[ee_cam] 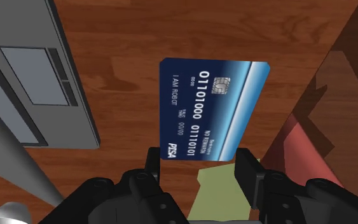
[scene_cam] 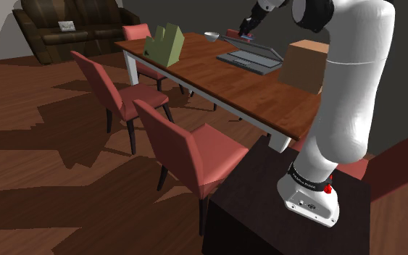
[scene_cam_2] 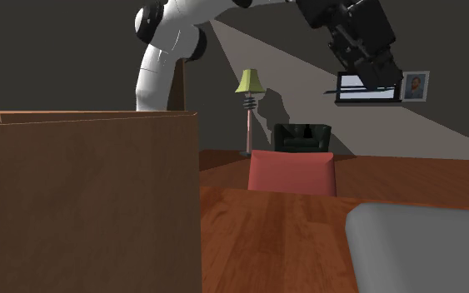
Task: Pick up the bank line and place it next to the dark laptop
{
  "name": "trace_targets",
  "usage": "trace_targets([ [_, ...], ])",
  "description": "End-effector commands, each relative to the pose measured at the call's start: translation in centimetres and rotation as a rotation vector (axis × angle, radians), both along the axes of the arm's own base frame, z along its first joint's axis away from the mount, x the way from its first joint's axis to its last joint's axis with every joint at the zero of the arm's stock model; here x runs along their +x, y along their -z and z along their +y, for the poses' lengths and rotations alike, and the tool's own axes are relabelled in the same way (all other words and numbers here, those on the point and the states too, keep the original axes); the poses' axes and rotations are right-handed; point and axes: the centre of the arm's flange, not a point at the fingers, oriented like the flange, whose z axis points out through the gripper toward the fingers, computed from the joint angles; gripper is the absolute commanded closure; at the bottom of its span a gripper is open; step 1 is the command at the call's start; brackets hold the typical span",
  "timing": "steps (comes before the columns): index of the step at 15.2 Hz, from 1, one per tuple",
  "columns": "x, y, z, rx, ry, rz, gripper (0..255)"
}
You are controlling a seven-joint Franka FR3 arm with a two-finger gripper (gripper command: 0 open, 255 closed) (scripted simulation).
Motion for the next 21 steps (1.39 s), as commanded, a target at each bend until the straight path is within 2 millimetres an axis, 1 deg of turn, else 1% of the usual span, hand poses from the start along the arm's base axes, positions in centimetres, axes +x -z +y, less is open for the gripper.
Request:
trace_targets([
  [1,2.2,0.7,-1.8,0.004,-0.004,-0.003,255],
  [2,3.3,0.7,-2.5,0.004,-0.004,-0.003,255],
  [3,5.2,0.7,-3.8,0.004,-0.004,-0.003,255],
  [21,5.2,10.2,-3.8,0.004,-0.004,-0.003,255],
])
